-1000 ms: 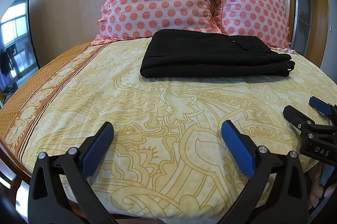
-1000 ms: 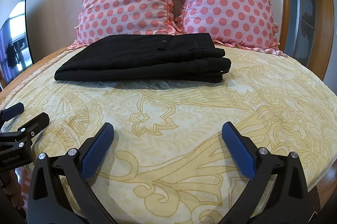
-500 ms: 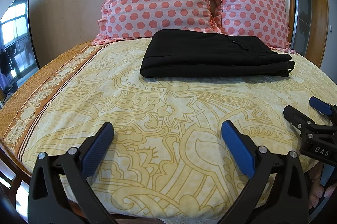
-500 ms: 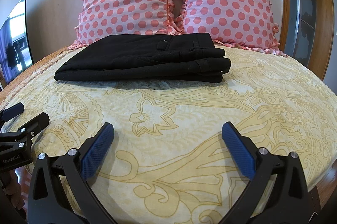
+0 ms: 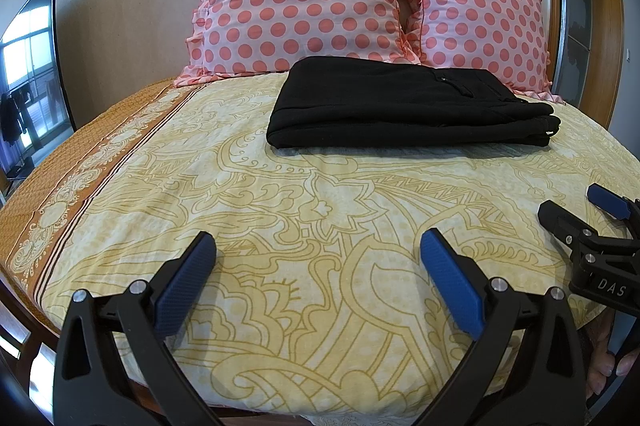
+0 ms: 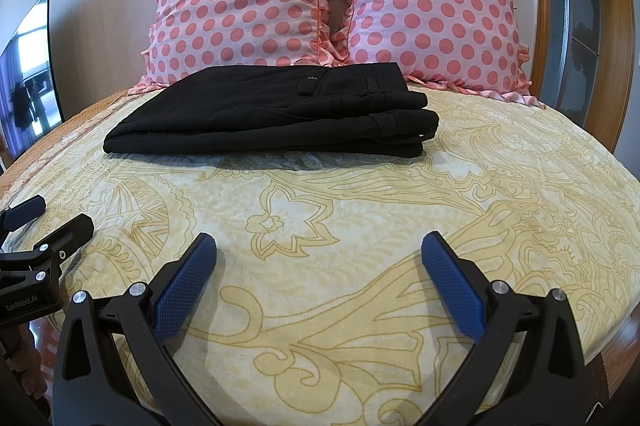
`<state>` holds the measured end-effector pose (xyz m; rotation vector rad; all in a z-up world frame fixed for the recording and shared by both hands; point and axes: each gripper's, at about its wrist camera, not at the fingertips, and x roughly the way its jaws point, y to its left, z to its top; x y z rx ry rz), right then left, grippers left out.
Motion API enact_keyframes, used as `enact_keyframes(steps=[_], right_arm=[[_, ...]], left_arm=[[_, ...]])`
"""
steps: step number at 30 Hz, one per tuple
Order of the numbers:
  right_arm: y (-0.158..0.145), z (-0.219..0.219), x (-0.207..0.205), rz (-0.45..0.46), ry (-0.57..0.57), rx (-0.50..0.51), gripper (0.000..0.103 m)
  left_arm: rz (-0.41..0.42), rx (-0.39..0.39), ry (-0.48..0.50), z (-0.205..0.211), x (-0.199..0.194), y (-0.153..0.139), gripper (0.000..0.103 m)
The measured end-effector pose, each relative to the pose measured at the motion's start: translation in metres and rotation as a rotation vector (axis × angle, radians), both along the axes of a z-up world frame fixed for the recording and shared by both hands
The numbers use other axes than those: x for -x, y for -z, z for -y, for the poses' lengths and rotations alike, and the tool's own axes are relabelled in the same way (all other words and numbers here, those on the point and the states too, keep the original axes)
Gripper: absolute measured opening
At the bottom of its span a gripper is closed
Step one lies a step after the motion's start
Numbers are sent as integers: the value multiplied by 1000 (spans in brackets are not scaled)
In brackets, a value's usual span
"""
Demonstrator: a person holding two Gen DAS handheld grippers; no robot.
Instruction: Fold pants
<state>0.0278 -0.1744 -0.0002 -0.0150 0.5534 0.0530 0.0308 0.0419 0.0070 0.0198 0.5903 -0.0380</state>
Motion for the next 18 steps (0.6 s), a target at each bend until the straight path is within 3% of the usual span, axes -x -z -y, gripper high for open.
enact_keyframes(steps=[18], right_arm=[[0,0,0,1,1,0,102]], left_arm=[[-28,1,-5,-2,-4,-2,101]])
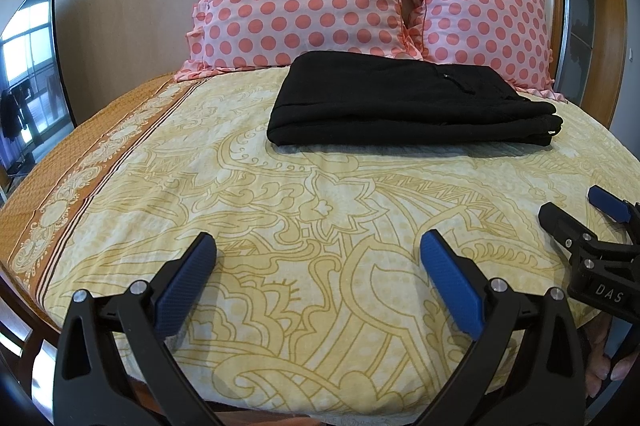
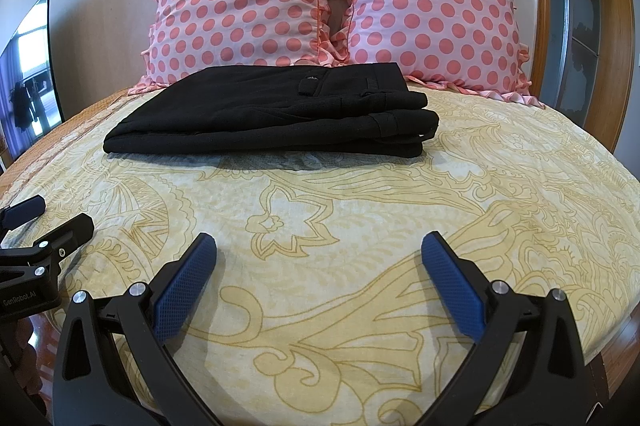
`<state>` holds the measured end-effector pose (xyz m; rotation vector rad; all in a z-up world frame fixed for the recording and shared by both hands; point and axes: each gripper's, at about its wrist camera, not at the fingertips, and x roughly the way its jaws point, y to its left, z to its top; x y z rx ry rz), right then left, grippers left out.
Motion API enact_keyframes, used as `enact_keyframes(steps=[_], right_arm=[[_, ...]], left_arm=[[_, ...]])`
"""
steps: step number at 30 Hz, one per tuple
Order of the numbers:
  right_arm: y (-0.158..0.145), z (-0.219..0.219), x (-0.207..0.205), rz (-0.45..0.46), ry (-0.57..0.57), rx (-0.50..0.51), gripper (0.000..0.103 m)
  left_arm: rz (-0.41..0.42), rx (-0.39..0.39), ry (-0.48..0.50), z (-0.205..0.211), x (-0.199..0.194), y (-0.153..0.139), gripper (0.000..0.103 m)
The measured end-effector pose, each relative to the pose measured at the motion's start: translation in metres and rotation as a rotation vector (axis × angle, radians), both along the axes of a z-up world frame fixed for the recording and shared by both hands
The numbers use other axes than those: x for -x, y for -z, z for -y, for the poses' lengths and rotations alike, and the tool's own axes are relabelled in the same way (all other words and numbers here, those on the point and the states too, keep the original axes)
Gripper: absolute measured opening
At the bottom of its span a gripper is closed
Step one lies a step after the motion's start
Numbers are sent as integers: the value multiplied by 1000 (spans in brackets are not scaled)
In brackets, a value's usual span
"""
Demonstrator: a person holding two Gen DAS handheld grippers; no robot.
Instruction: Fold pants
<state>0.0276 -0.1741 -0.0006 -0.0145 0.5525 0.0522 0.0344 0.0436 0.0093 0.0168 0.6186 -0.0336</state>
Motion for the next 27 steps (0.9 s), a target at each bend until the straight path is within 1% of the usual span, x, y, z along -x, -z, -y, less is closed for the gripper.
enact_keyframes(steps=[27], right_arm=[[0,0,0,1,-1,0,102]], left_arm=[[4,1,5,1,0,0,101]])
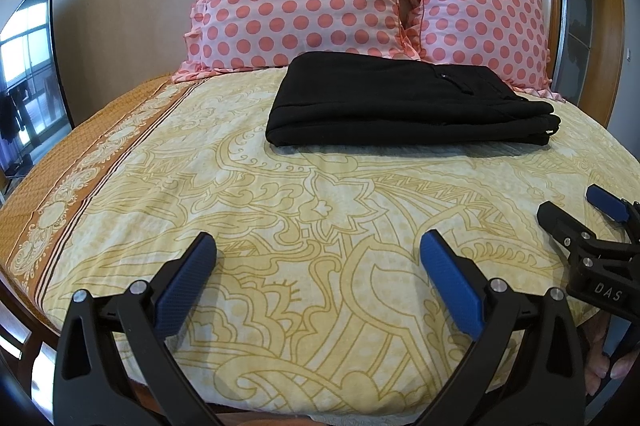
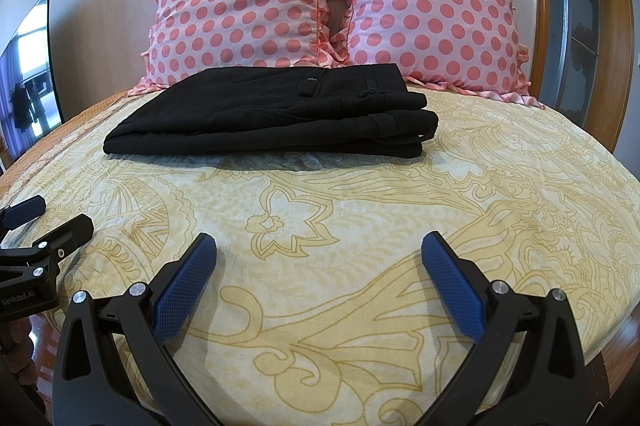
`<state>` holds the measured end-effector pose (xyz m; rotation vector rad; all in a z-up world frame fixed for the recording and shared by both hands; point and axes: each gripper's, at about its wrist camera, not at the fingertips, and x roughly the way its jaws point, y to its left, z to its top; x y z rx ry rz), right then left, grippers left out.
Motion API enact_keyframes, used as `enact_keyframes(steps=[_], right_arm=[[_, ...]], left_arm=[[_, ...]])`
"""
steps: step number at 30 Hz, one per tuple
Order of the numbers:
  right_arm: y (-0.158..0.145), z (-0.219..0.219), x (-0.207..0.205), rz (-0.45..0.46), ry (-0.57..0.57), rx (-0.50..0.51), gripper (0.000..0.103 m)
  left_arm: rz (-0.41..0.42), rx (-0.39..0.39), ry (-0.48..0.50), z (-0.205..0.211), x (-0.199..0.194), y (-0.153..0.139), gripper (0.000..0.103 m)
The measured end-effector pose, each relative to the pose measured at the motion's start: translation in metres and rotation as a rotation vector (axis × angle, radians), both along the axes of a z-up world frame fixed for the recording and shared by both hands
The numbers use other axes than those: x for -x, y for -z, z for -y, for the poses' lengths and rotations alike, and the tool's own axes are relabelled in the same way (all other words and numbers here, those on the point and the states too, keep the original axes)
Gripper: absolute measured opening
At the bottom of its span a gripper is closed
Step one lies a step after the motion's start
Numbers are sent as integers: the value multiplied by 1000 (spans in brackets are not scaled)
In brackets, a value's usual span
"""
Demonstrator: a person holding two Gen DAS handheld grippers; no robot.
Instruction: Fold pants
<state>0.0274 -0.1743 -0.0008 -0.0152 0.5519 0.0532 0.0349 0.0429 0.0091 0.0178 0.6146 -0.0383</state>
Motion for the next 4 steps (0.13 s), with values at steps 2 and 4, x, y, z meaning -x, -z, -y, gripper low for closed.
enact_keyframes(steps=[2,4], right_arm=[[0,0,0,0,0,0,102],[0,0,0,0,0,0,102]], left_arm=[[-4,-1,0,1,-1,0,101],[-4,0,0,1,0,0,101]])
